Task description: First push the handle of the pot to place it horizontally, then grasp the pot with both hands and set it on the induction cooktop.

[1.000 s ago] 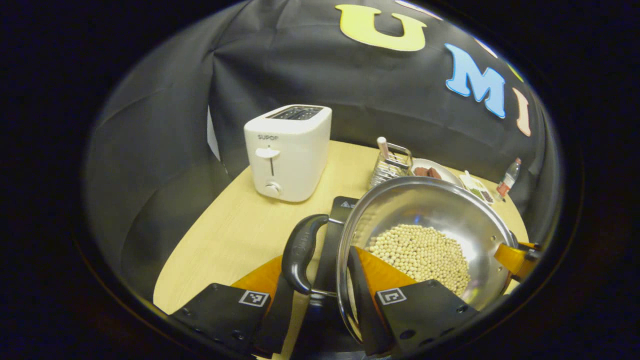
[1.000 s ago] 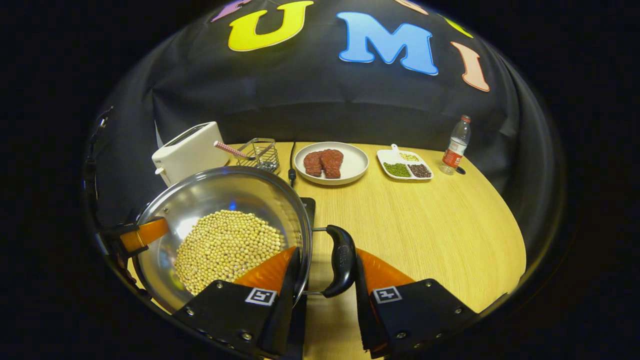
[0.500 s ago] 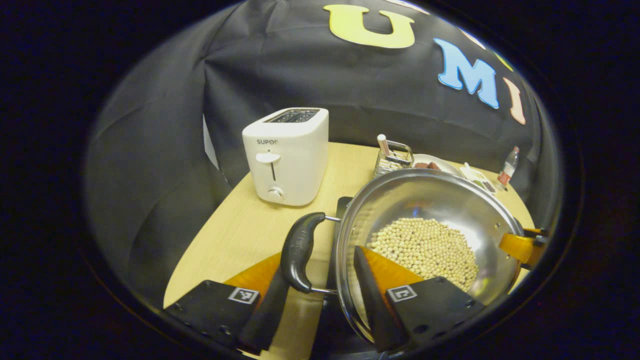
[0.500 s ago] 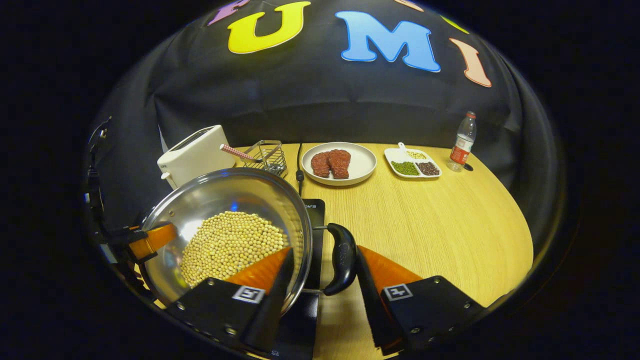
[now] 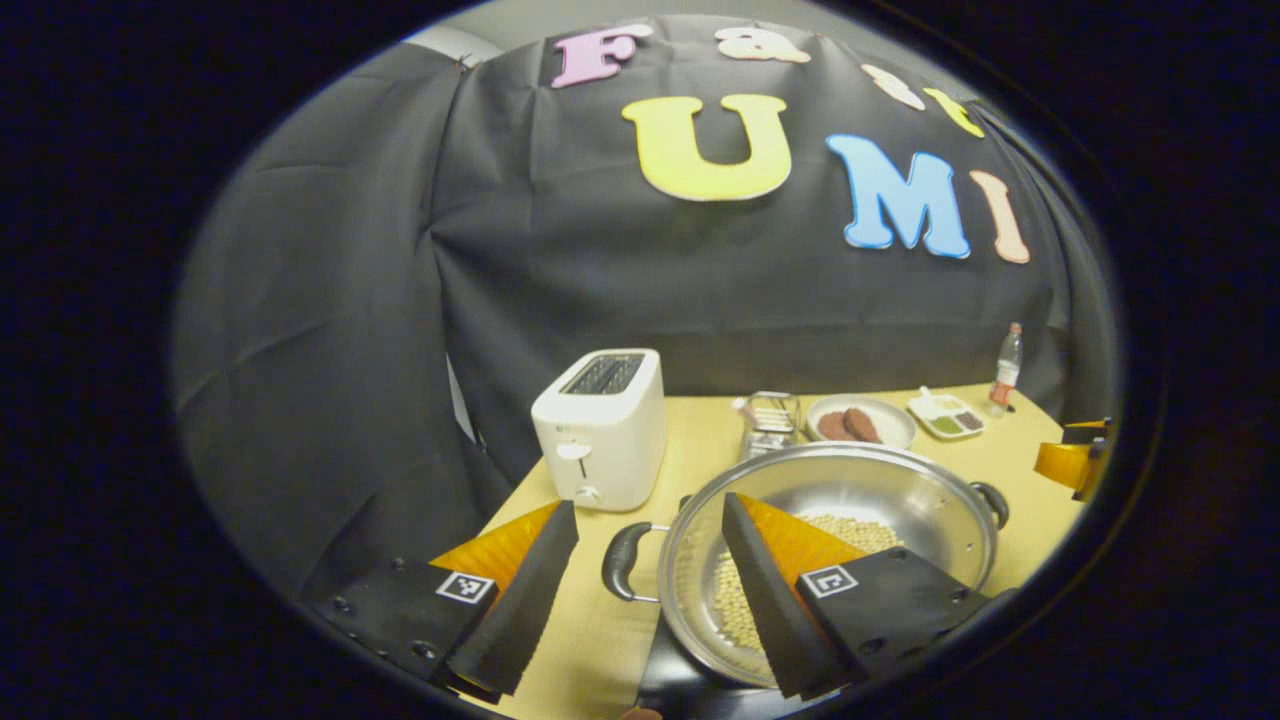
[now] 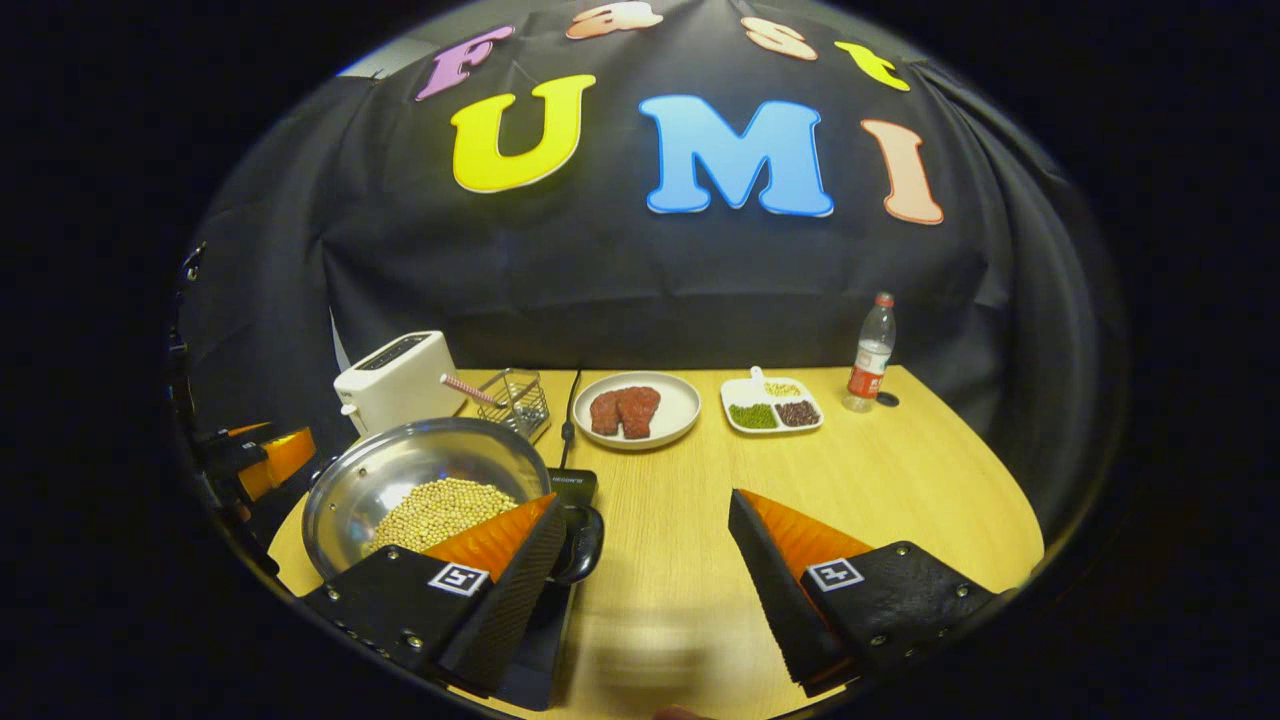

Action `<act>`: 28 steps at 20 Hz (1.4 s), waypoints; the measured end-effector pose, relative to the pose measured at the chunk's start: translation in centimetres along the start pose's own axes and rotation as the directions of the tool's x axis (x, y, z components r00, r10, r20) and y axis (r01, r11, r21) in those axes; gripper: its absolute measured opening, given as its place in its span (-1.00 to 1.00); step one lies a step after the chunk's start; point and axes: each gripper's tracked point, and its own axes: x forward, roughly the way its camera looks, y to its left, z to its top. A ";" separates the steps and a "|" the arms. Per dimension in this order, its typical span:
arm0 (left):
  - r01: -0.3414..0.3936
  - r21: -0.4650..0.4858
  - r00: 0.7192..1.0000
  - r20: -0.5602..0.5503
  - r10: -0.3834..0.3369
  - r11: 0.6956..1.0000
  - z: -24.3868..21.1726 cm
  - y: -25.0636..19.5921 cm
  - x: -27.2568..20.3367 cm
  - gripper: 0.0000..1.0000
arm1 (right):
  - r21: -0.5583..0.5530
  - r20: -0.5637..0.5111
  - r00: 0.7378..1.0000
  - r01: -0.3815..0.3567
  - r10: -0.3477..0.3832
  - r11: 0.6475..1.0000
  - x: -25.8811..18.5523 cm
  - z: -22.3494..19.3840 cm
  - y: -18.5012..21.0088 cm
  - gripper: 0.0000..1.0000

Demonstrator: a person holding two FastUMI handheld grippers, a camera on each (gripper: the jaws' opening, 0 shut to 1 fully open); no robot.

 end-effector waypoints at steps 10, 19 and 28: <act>0.004 -0.096 0.984 0.178 0.013 0.995 7.3 -10.4 -10.9 0.82 | -0.075 0.199 0.979 0.049 -0.033 0.996 -10.1 3.7 -13.0 0.99; 0.026 -0.128 0.925 0.378 0.025 0.991 14.0 -17.8 -24.0 1.00 | -0.030 0.367 0.930 0.017 -0.005 0.999 -19.3 7.5 -19.4 0.98; 0.055 -0.080 0.906 0.423 -0.016 0.995 14.4 -18.2 -30.2 0.93 | 0.028 0.498 0.866 0.038 -0.047 0.999 -25.1 11.5 -19.2 0.98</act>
